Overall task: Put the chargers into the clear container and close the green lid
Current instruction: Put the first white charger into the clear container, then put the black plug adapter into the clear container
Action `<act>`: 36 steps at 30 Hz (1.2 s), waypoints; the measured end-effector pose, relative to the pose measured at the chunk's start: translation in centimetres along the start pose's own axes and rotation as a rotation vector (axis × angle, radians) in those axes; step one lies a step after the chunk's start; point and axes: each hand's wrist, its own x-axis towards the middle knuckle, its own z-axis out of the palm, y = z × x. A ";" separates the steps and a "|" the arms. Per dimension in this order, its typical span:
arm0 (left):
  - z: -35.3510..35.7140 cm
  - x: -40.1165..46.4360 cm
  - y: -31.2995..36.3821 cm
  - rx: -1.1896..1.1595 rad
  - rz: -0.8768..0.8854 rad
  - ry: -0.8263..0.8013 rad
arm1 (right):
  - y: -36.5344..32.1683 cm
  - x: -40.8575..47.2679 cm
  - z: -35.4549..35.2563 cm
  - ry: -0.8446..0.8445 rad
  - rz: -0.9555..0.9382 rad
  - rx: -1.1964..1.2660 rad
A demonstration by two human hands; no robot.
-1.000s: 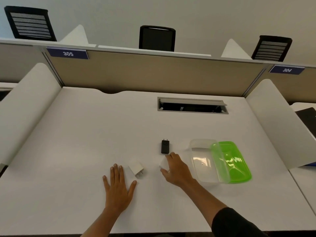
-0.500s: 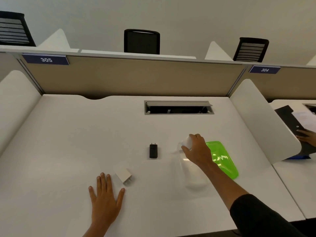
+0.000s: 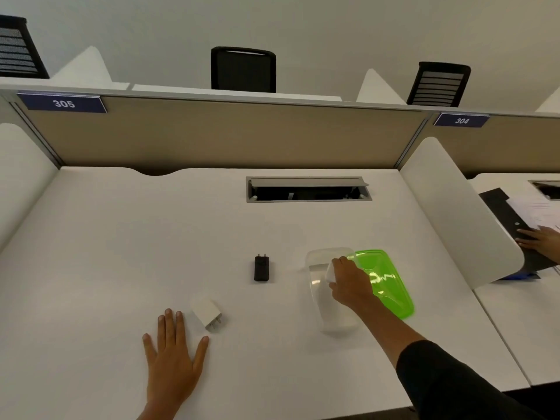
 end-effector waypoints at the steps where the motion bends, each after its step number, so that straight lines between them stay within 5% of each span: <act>1: 0.0 0.0 0.0 -0.003 -0.003 0.000 | 0.0 0.1 0.1 -0.011 -0.004 -0.014; 22: 0.4 0.2 -0.1 0.011 -0.006 0.013 | -0.4 0.5 0.6 -0.072 -0.002 0.144; 30: 0.1 0.0 0.0 0.002 -0.005 0.020 | -2.2 1.2 -3.1 0.591 -0.069 0.311; 36: 0.6 0.2 -0.4 0.006 -0.003 0.016 | -9.0 1.9 -3.3 0.502 -0.268 0.363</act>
